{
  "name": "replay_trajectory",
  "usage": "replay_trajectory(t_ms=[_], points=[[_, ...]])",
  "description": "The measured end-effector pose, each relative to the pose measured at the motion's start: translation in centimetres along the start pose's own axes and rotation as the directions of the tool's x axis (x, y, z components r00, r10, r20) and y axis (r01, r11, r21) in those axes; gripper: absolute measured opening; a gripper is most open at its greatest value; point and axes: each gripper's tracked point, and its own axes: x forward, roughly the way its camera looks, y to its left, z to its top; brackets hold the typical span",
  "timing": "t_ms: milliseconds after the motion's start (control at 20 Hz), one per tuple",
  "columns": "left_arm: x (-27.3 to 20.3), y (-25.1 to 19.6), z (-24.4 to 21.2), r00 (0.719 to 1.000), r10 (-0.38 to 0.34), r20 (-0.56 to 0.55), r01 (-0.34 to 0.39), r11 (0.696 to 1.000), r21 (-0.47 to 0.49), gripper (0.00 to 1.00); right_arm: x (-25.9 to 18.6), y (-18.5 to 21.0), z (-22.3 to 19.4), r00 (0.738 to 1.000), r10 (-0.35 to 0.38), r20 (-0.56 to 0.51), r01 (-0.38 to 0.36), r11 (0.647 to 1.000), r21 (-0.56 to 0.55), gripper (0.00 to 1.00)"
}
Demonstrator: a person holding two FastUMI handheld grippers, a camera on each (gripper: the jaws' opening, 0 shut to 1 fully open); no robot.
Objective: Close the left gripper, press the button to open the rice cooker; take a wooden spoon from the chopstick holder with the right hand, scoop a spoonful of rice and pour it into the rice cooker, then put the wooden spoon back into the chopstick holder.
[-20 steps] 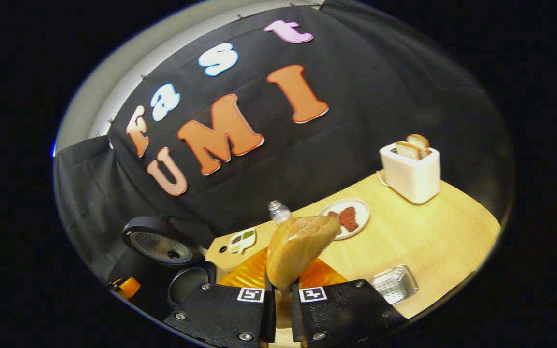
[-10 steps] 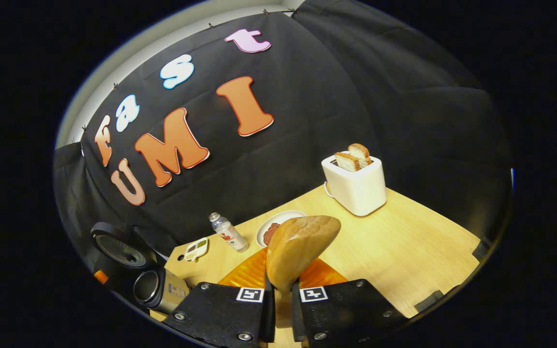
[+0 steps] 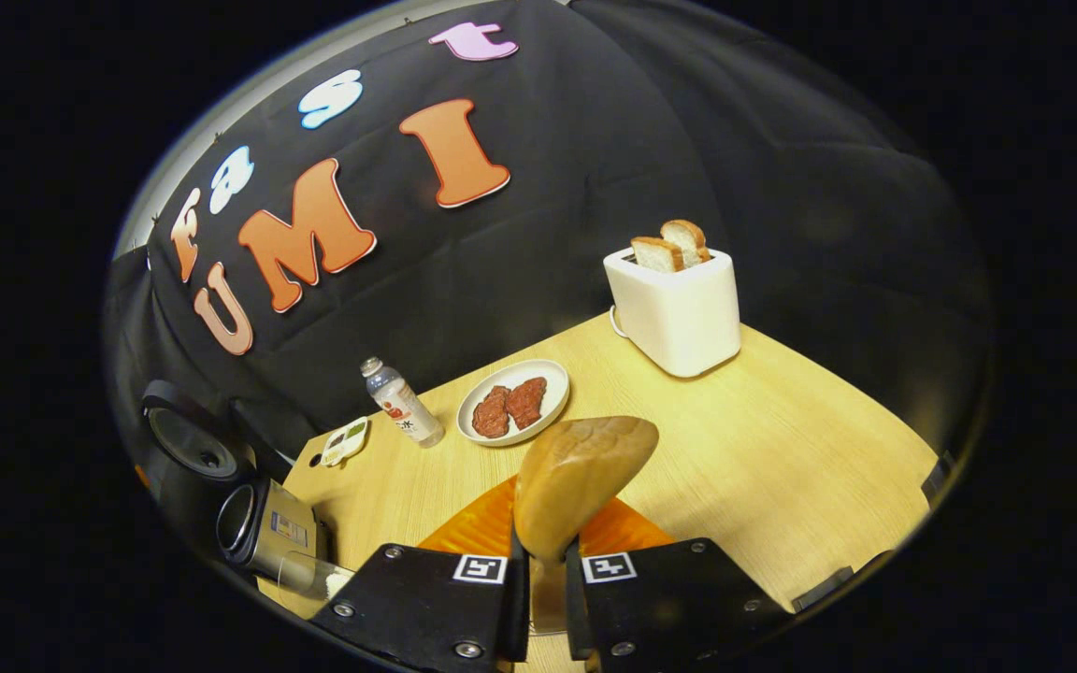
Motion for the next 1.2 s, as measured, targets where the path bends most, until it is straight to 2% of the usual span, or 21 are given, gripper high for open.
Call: replay_trajectory(t_ms=[200,300,350,400,450,500,550,600,650,700,750,950,1200], points=[[1.3,0.1,3.4,0.999,-0.028,0.045,0.029,0.999,-0.016,1.00,0.0,0.2,-1.6,0.997,0.016,-0.072,-0.016,1.000,0.010,0.20],[2.6,1.7,5.5,0.998,-0.017,0.056,0.019,0.999,-0.046,0.96,-0.7,-0.2,-0.3,0.999,0.011,-0.052,-0.010,0.999,0.030,0.27],[3.4,2.6,6.7,0.998,-0.010,0.063,0.015,0.998,-0.066,0.96,-1.1,-0.4,0.5,0.999,0.008,-0.038,-0.007,0.999,0.035,0.34],[4.1,3.2,8.0,0.997,-0.008,0.073,0.015,0.996,-0.085,1.00,-1.7,-0.5,1.1,1.000,0.007,-0.026,-0.006,0.999,0.035,0.36],[4.8,3.8,9.6,0.996,-0.010,0.089,0.018,0.995,-0.098,1.00,-2.3,-0.6,2.0,1.000,0.003,-0.013,-0.003,1.000,0.026,0.46],[5.7,4.4,10.7,0.995,-0.009,0.103,0.019,0.995,-0.100,0.96,-2.9,-0.9,2.7,1.000,-0.005,-0.002,0.005,1.000,0.010,0.52],[6.8,4.9,12.0,0.992,-0.016,0.124,0.029,0.995,-0.100,1.00,-3.5,-1.1,3.5,1.000,-0.014,0.015,0.014,1.000,-0.005,0.61],[8.0,5.3,12.7,0.993,-0.016,0.115,0.028,0.994,-0.103,0.96,-4.2,-1.4,4.6,0.999,-0.024,0.040,0.025,0.999,-0.021,0.66],[9.2,5.4,13.2,0.995,-0.027,0.097,0.039,0.992,-0.117,0.96,-5.0,-1.7,5.6,0.998,-0.032,0.059,0.034,0.999,-0.034,0.75],[10.5,5.3,13.6,0.996,-0.036,0.080,0.047,0.990,-0.131,1.00,-6.0,-1.9,6.4,0.997,-0.035,0.076,0.039,0.998,-0.048,0.78],[11.8,5.6,13.9,0.998,-0.033,0.055,0.040,0.989,-0.141,0.96,-6.8,-1.9,7.2,0.995,-0.039,0.093,0.045,0.997,-0.057,0.82],[16.4,6.2,14.7,0.998,-0.042,-0.040,0.035,0.986,-0.166,0.97,-10.0,-2.5,9.6,0.989,-0.049,0.142,0.062,0.995,-0.083,0.88],[20.0,5.5,11.5,0.975,-0.055,-0.216,0.023,0.989,-0.149,0.96,-13.0,-3.4,10.4,0.983,-0.077,0.168,0.097,0.988,-0.117,0.89]])
